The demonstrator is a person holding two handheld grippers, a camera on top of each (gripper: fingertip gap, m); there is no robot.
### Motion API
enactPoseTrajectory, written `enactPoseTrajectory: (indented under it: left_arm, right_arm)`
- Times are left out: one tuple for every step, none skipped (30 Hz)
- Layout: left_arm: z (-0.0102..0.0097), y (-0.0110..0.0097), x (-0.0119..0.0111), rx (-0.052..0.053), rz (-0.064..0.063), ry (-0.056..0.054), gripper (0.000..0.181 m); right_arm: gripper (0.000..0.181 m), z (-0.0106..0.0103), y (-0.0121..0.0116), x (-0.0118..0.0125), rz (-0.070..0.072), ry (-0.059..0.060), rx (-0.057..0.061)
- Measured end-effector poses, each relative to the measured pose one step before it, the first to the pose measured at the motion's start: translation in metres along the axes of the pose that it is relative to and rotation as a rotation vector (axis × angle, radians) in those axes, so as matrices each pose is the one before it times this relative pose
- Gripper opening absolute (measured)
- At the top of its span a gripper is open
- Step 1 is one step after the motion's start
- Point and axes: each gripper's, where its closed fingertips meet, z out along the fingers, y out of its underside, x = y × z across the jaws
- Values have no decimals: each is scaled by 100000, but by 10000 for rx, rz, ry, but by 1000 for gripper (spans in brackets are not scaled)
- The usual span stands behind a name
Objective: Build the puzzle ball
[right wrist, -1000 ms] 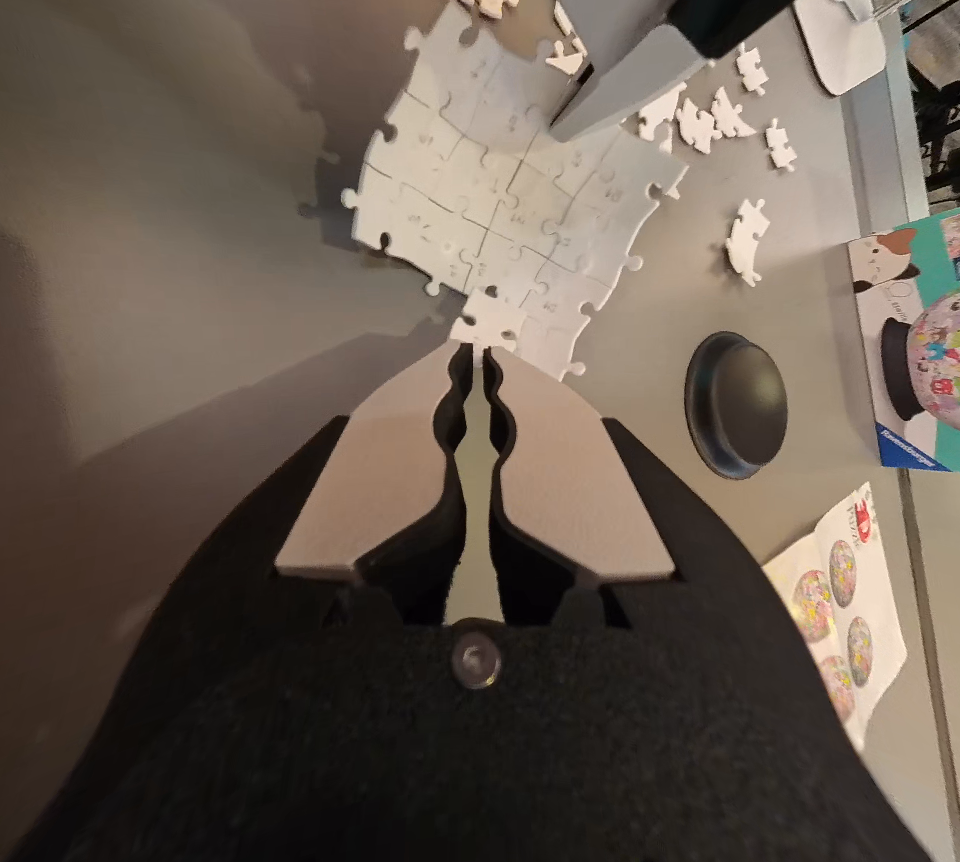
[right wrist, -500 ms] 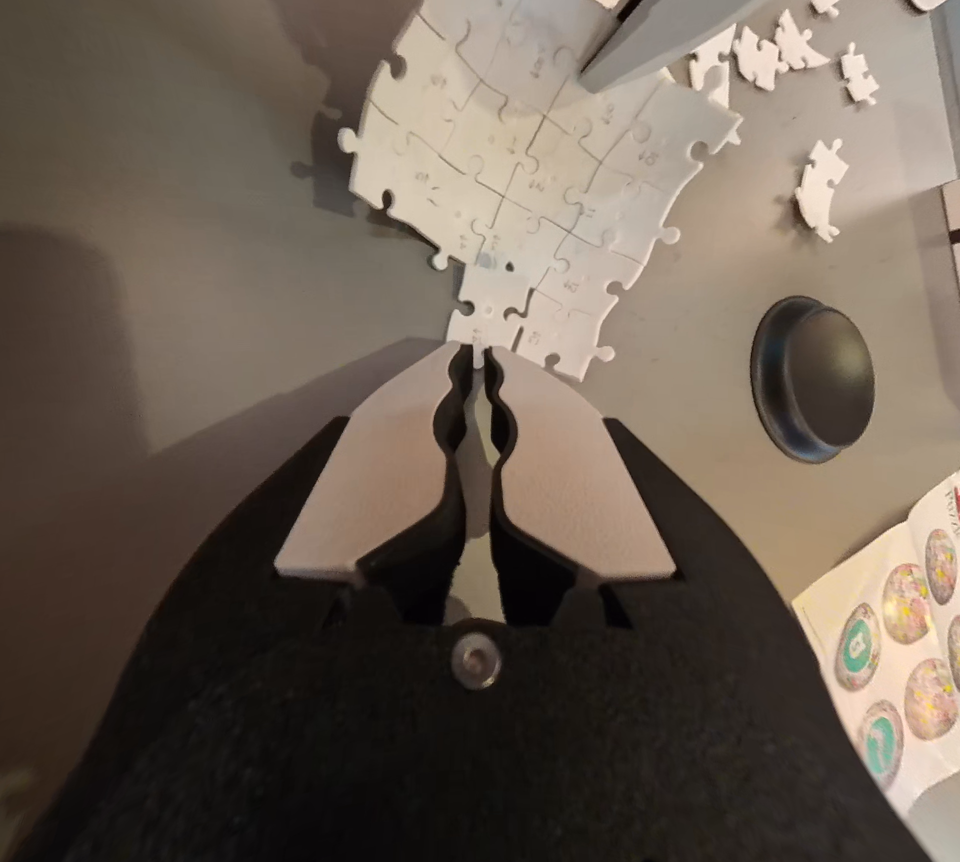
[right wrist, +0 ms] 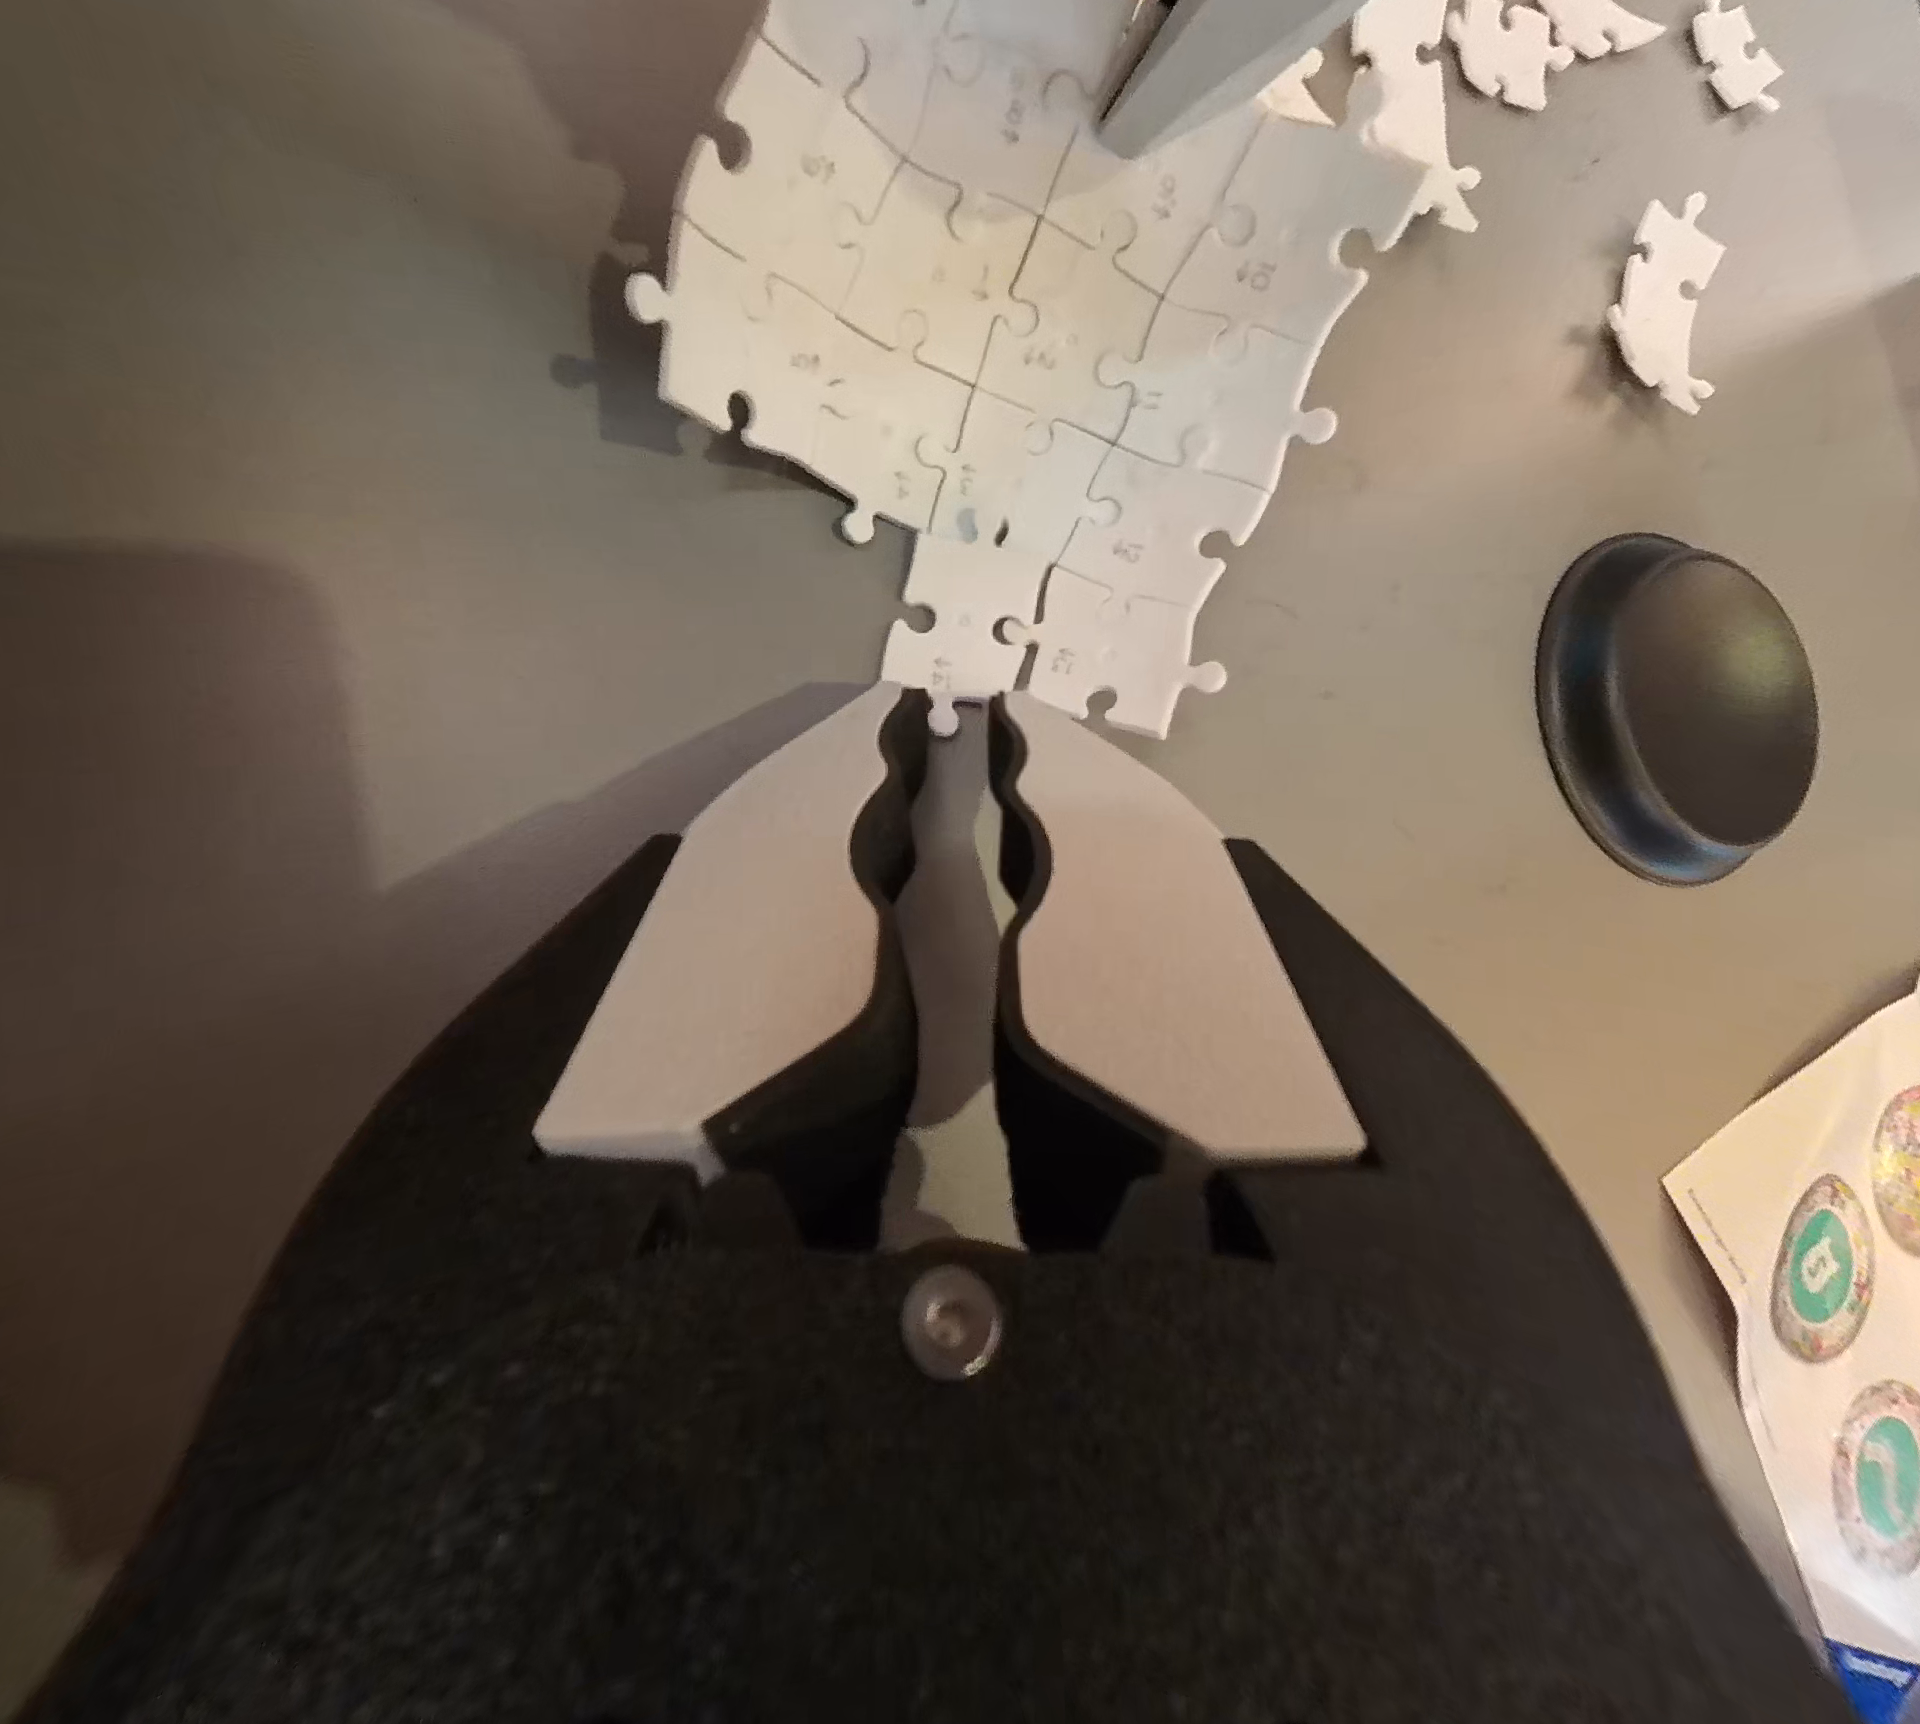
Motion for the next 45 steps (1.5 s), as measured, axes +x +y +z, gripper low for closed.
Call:
enactPoseTrajectory:
  left_arm:
    - [13,7,-14,-3,3,-24,2]
    - [10,-4,-4,6,-2,-21,2]
    - [4,-2,2,12,-4,-15,2]
    - [0,11,0,8,-2,-10,2]
    - [12,13,-3,0,-5,-5,2]
    - [6,-5,-1,10,-8,0,2]
    - [9,-3,-5,15,-13,-2,2]
    - [5,9,-8,4,-8,-12,2]
    - [14,13,-9,-1,-2,-18,2]
    - [-8,3,7,9,-2,-12,2]
    - [-11,-4,25,13,1,-8,2]
    - [-15,2,22,8,5,-8,2]
    - [-19,-1,17,6,4,-7,2]
    - [2,6,-2,0,1,-7,2]
    - [-4,-5,11,3,2,-3,2]
    - [-6,-6,13,6,-3,6,2]
    - [1,13,18,-7,-3,-4,2]
    - [-18,5,25,-2,8,-19,2]
    - [-19,-15,24,9,11,-25,2]
    - [-32,-23,41,14,9,-27,2]
    - [-29,-1,34,1,12,-35,2]
    - [-7,5,21,-4,5,-33,2]
    - [-14,-5,4,3,-12,-18,2]
    - [14,14,-13,-6,-19,-12,2]
    - [16,24,-12,-13,-26,-3,2]
    - [16,10,-14,-5,-30,9,2]
    - [19,8,-11,-17,-26,6,2]
    - [16,10,0,-38,-26,3,2]
    - [-19,-22,28,-19,-10,-14,2]
    - [-41,-37,30,3,7,-44,2]
    - [-40,-25,31,-3,9,-59,2]
    - [-46,-32,6,-13,7,-60,2]
    - [-28,-37,10,-19,-6,-36,2]
    - [-49,-46,15,-13,-7,-20,2]
    - [-57,-67,4,-10,-1,3,2]
    - [-72,-45,25,-15,-20,56,2]
    - [-54,-74,18,-13,-38,79,2]
    - [-13,-52,-48,-31,-16,32,2]
    - [53,6,-157,-96,-3,-24,2]
    - [75,-1,-152,-98,-5,1,2]
    - [16,-69,-117,-28,-22,77,2]
    - [8,-91,-56,1,-50,164,2]
    - [38,-39,-56,-8,-75,199,2]
    - [63,3,-96,-6,-86,181,2]
    - [100,35,-109,-8,-70,132,2]
  right_arm:
    - [11,-189,-224,103,-44,87,113]
    - [11,-234,-450,-44,-8,-31,243]
    - [10,-208,-547,-57,57,-68,284]
    - [8,-79,-532,-148,74,-127,248]
    - [5,103,-424,-223,72,-177,174]
    - [4,269,-247,-164,81,-142,67]
    - [4,382,-40,-22,51,-35,-55]
    - [4,378,81,177,12,98,-115]
    - [3,302,79,205,13,100,-96]
    - [0,185,90,239,96,93,-99]
    - [0,103,-40,36,118,-61,22]
    - [0,99,-2,56,136,-41,12]
    - [0,127,63,23,65,-38,-31]
    - [0,142,128,30,-23,14,-71]
    - [0,135,226,166,-32,133,-150]
    - [0,137,164,30,-32,49,-113]
    - [0,58,49,-1,15,22,-23]
    - [0,9,-3,36,77,29,-3]
    - [0,5,-6,11,74,14,-25]
    - [0,23,-5,41,9,44,-17]
    - [0,20,-11,73,17,70,-25]
    - [0,20,-31,29,2,50,-8]
    - [0,25,4,93,42,82,-18]
    - [0,22,-11,17,51,22,-7]
    - [0,7,-5,21,44,6,-1]
    - [0,-2,17,10,84,-1,-4]
    - [0,-5,0,3,37,-9,11]
    - [0,0,29,23,-9,8,6]
    - [0,0,35,102,71,55,-37]
    - [0,13,5,5,28,1,-19]
    - [0,3,-3,16,-31,10,-14]
    - [0,24,5,29,59,9,-17]
    - [0,19,1,4,45,-20,-27]
    - [0,10,7,17,24,-34,-68]
    - [0,44,6,7,125,-58,-80]
    - [0,48,-1,-45,113,-119,-104]
    - [0,17,30,7,88,-188,-165]
    - [0,58,7,30,257,-258,-154]
    - [0,84,-34,17,334,-322,-91]
    - [0,39,-39,37,269,-348,-103]
    - [0,31,-52,18,147,-280,-32]
    - [0,12,-21,17,28,-155,41]
    - [0,-9,-14,-21,-10,-74,27]
    - [0,10,-17,5,-91,-20,50]
    - [0,-3,-36,10,-47,-24,58]
